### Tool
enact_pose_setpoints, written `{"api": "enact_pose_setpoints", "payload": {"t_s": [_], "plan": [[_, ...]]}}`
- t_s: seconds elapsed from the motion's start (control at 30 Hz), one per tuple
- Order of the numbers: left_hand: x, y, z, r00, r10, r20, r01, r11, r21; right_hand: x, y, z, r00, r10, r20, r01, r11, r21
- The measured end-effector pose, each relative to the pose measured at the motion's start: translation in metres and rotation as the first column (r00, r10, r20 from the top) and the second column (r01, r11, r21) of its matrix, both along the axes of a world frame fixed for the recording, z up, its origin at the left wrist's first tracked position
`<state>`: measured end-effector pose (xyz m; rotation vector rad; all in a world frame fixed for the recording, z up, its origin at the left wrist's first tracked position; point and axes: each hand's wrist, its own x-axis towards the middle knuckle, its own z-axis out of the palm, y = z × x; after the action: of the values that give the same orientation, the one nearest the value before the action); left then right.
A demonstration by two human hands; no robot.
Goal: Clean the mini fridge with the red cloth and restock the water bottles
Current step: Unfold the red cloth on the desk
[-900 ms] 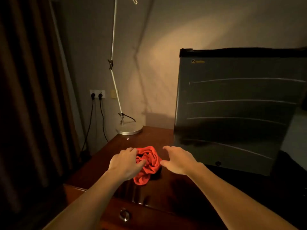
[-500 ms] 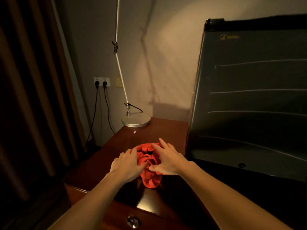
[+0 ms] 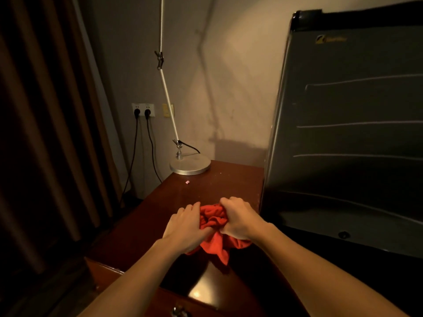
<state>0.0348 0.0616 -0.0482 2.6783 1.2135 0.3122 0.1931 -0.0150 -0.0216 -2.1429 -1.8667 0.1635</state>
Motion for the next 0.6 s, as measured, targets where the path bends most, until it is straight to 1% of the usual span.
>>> {"api": "enact_pose_setpoints", "payload": {"t_s": [0.13,0.27,0.37,0.47,0.53,0.6], "plan": [[0.010,-0.016,0.009,0.998,-0.051,0.037,0.051,0.999,0.010,0.012,-0.030,0.010,1.000,0.015,0.027,-0.019,0.988,0.155],[0.020,-0.036,0.024,0.982,-0.066,0.177,0.073,0.997,-0.035,0.020,-0.058,0.029,0.989,-0.024,0.143,-0.015,0.965,0.262],[0.027,-0.049,0.033,0.953,-0.072,0.296,0.110,0.988,-0.112,0.025,-0.082,0.041,0.979,-0.068,0.191,0.009,0.956,0.292],[0.037,-0.063,0.040,0.901,-0.078,0.428,0.173,0.967,-0.188,0.030,-0.104,0.054,0.984,-0.081,0.161,0.029,0.952,0.306],[0.044,-0.073,0.044,0.858,-0.107,0.502,0.233,0.953,-0.195,0.033,-0.119,0.062,0.987,-0.098,0.126,0.057,0.953,0.297],[0.050,-0.082,0.049,0.814,-0.156,0.559,0.293,0.942,-0.164,0.038,-0.133,0.068,0.983,-0.132,0.129,0.090,0.954,0.285]]}}
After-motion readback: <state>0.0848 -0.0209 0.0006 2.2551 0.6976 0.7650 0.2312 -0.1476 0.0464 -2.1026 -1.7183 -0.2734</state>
